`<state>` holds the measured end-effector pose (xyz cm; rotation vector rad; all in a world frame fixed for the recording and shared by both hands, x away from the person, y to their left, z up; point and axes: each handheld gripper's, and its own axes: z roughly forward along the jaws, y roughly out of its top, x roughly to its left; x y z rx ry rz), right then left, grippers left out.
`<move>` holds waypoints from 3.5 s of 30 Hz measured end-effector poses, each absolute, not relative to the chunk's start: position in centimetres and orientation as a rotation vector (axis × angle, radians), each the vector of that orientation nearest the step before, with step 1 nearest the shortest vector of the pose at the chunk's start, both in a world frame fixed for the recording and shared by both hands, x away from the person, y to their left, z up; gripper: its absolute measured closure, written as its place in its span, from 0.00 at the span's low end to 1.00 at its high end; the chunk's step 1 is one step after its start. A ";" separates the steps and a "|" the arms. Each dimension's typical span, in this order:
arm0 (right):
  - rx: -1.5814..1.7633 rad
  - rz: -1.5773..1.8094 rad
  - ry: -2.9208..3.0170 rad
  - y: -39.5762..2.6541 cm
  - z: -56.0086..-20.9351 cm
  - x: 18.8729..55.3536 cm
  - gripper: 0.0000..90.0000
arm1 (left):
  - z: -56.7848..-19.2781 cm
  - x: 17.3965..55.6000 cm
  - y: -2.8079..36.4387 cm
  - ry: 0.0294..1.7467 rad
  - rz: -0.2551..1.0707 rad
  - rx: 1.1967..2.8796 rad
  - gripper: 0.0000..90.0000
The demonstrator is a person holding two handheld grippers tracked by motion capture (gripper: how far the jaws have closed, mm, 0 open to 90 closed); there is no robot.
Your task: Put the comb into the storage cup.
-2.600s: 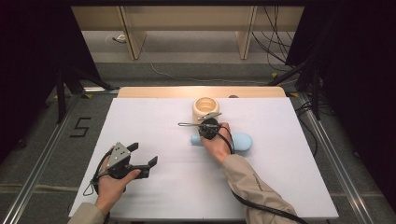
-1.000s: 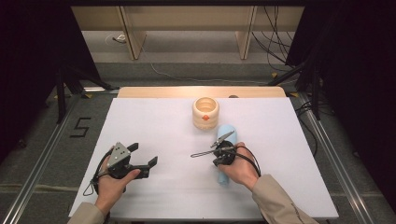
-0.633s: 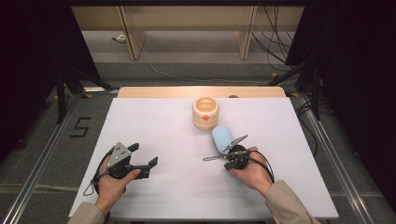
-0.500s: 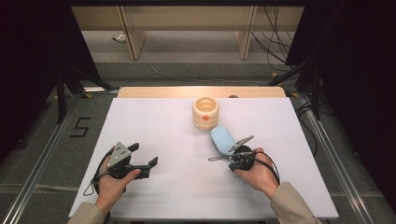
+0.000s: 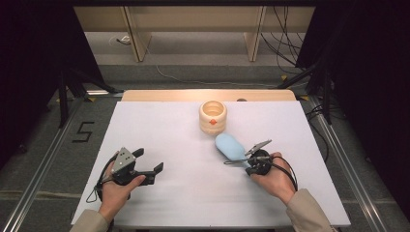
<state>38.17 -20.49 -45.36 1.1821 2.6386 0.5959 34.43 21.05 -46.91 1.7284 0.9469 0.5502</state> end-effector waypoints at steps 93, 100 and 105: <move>1.121 0.274 2.817 -17.3 -45.5 44.6 0.67 | -47.0 34.4 21.2 0.956 0.564 1.742 0.09; 1.140 0.252 2.814 -17.1 -45.5 44.5 0.72 | -46.9 34.4 21.2 0.956 0.563 1.740 0.09; 1.151 0.242 2.820 -17.2 -45.4 44.5 0.75 | -47.0 34.4 21.2 0.957 0.565 1.741 0.09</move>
